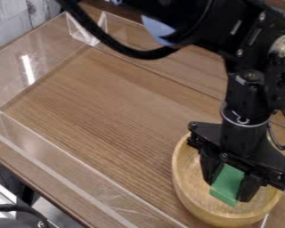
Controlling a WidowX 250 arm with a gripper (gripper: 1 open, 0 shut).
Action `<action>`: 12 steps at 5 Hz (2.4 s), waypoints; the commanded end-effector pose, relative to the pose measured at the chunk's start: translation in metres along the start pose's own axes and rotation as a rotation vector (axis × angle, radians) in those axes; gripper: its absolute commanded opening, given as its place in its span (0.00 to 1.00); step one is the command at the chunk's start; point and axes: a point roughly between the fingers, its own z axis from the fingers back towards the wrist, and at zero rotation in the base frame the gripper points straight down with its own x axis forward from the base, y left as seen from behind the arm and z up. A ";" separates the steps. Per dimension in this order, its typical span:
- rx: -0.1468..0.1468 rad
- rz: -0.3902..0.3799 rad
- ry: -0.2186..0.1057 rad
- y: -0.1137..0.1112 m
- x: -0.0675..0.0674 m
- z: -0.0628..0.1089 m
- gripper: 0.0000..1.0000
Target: Put the green block in the brown bowl
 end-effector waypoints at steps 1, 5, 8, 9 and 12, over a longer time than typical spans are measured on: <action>-0.023 0.013 -0.038 0.000 0.006 0.010 0.00; -0.033 0.027 -0.024 0.000 0.005 0.011 1.00; -0.040 0.012 -0.034 -0.001 0.014 0.003 1.00; -0.041 0.009 -0.038 0.000 0.017 0.001 1.00; -0.041 0.006 -0.040 0.000 0.023 -0.006 1.00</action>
